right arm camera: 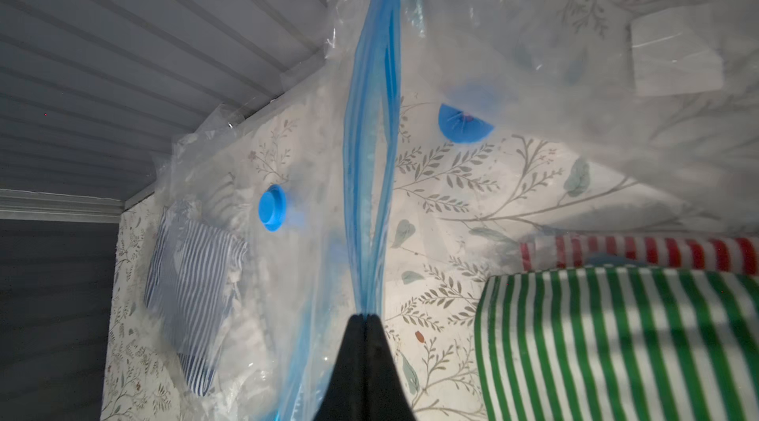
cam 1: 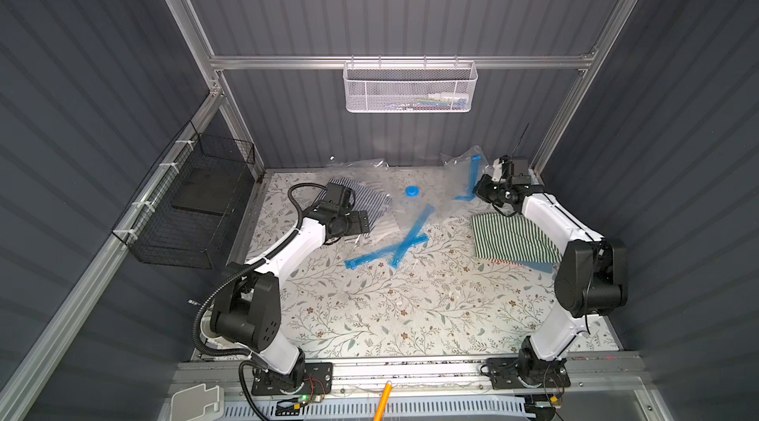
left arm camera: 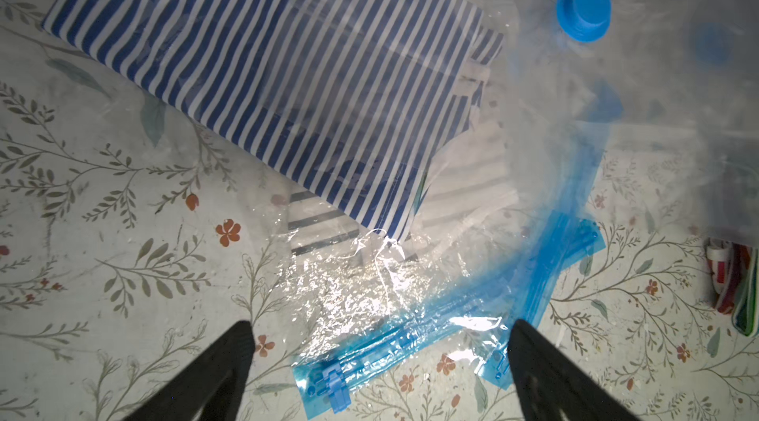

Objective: Take the tank top out of the vacuum bag
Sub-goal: Pick up the vacuum bag, then place the vacuum bag inside the vacuum bag.

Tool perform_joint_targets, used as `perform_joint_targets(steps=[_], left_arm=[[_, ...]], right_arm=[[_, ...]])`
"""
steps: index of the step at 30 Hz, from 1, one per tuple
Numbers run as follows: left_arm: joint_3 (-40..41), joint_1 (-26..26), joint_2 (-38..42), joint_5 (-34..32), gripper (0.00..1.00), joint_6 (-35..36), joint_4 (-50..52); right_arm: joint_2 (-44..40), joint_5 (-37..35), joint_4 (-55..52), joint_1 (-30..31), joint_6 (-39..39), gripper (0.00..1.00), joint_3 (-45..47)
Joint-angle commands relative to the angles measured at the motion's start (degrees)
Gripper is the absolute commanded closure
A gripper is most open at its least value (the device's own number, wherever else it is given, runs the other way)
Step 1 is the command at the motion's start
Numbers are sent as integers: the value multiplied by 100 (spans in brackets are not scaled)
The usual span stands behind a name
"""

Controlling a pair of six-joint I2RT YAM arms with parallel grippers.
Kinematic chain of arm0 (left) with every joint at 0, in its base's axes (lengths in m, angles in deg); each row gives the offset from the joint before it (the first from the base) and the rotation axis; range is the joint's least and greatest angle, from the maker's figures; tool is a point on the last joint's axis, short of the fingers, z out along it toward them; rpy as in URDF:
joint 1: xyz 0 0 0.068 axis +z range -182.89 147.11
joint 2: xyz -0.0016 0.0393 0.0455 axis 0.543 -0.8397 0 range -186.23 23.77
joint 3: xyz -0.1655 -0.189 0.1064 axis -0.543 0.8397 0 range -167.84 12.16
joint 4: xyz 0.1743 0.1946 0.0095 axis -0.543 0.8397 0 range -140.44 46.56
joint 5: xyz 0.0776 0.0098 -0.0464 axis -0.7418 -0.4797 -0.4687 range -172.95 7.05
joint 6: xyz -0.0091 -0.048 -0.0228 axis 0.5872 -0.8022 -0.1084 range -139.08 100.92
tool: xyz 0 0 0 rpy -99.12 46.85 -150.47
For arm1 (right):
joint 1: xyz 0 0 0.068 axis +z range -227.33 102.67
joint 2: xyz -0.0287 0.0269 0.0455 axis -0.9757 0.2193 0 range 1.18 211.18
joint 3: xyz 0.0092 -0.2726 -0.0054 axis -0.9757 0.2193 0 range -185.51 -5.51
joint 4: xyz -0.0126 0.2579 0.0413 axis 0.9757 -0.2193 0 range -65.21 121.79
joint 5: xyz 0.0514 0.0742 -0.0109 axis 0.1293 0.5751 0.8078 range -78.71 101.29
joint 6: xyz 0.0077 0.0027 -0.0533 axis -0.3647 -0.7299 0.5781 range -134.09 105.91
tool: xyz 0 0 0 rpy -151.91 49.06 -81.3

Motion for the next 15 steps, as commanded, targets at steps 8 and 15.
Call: perform_joint_targets(steps=[8,15], left_arm=[[-90,-15,9,-112,2,46,116],[-23,-15,-14,-15,2,2,32]], right_arm=[[-199,1963,-308,576,181,100,260],[-242,1283,-449,439,503,100,-207]])
